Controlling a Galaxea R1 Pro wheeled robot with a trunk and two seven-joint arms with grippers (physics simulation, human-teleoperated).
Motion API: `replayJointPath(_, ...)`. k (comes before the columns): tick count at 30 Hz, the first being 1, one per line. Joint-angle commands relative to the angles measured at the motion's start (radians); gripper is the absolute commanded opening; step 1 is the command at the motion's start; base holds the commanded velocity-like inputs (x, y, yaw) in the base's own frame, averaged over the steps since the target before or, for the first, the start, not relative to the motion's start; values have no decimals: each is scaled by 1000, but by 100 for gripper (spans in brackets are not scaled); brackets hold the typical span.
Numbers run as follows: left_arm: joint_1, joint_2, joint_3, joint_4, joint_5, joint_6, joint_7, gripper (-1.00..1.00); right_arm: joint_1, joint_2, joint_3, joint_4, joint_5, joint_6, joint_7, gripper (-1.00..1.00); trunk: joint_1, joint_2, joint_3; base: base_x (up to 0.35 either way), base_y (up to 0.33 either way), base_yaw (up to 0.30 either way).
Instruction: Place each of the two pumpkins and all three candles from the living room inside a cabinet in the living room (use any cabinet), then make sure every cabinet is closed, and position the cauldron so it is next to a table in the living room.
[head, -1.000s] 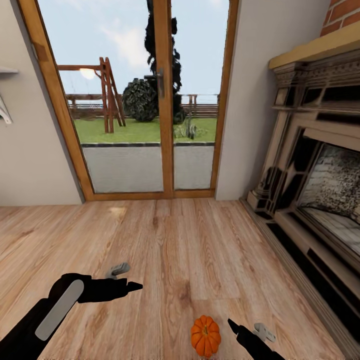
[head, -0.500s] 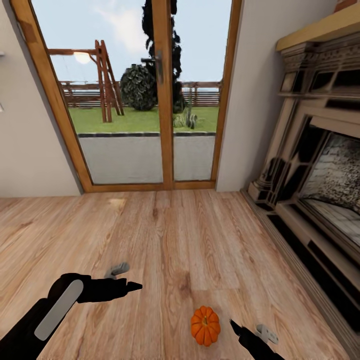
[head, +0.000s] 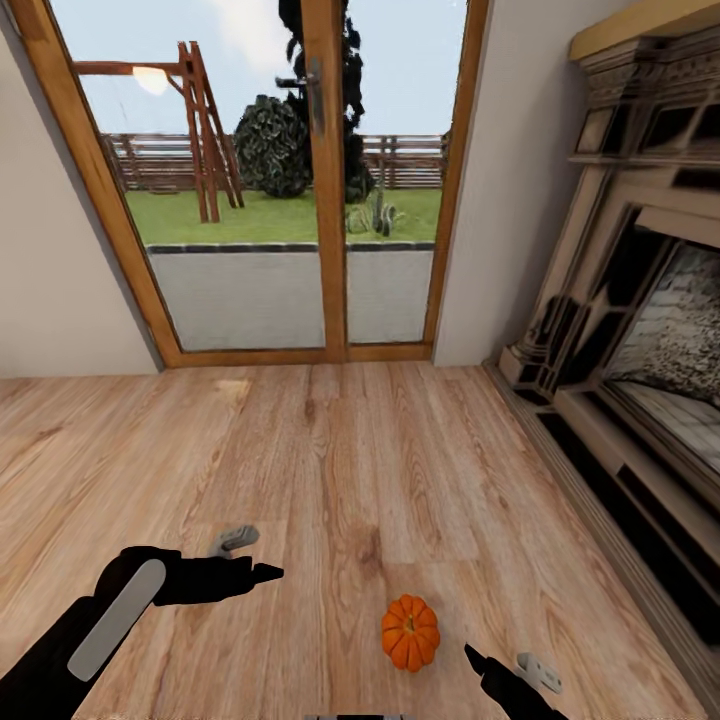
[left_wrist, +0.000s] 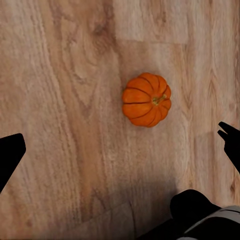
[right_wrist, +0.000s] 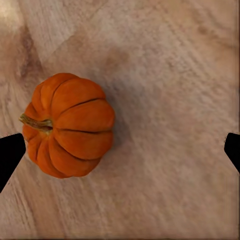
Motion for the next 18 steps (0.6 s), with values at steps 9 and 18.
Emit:
replayJointPath(9, 0, -1, -1, -1, -8, 2, -8, 100, -1, -2, 8, 0, -10, -5, 3, 100, 4, -2, -36, 0, 0, 0)
replayJointPath(18, 0, -1, -1, 0, -8, 2, -8, 100, -1, -2, 8, 2, -10, -16, 3, 100, 7, -4, -67, 0, 0, 0)
